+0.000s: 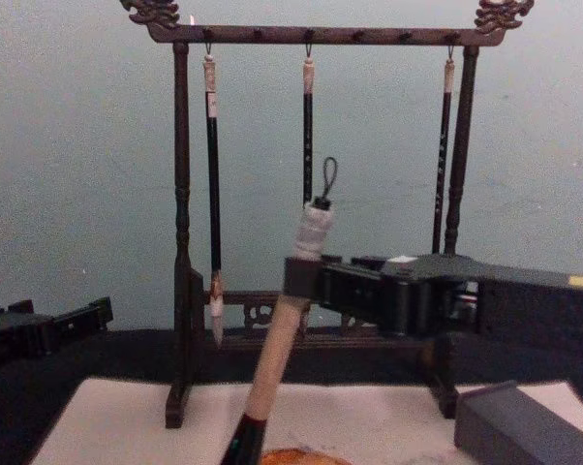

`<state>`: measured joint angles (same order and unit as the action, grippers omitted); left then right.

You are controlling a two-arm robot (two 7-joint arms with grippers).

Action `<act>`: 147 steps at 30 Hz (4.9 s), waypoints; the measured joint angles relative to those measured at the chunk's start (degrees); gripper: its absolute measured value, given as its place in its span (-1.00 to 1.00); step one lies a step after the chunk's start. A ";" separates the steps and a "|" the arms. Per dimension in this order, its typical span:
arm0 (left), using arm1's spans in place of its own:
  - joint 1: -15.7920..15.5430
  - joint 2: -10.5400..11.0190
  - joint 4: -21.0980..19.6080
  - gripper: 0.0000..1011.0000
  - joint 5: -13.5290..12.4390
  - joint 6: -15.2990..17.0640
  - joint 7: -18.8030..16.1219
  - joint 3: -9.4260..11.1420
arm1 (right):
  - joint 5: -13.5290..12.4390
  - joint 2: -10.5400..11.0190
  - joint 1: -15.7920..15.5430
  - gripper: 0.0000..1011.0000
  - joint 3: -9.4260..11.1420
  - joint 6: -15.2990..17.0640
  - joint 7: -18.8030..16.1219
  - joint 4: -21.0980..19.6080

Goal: Pick up the brush from the inkstone, write on the paper, then place the brush back to its original position.

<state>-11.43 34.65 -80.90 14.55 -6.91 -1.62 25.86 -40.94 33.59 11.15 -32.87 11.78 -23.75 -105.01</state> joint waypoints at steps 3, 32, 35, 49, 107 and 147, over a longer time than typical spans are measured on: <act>0.00 0.00 0.00 0.98 0.00 0.00 0.00 0.00 | -0.01 0.19 -0.40 -0.70 0.67 -0.02 0.17 0.17; -0.01 0.00 0.00 0.98 0.00 0.00 0.00 0.00 | -2.72 4.57 -5.16 -0.70 6.83 -0.77 0.63 -1.44; 0.00 0.00 0.00 0.98 0.00 0.00 0.00 0.00 | -3.08 5.26 -5.87 -0.70 7.77 -1.19 0.68 -1.67; -0.01 0.00 0.00 0.98 0.00 0.00 0.00 0.00 | -5.51 7.10 -8.20 -0.70 11.40 -3.24 -0.07 -3.18; 0.00 0.00 0.00 0.98 0.00 0.00 0.00 0.00 | -7.33 6.08 -8.08 -0.70 8.71 -4.23 -0.38 0.34; 0.00 0.00 0.00 0.98 0.00 0.00 0.00 0.00 | -6.11 1.72 -5.03 -0.70 3.43 -4.81 -3.24 1.43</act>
<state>-11.43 34.64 -80.90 14.55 -6.91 -1.62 25.86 -47.05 35.31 6.12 -29.44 6.97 -26.99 -103.58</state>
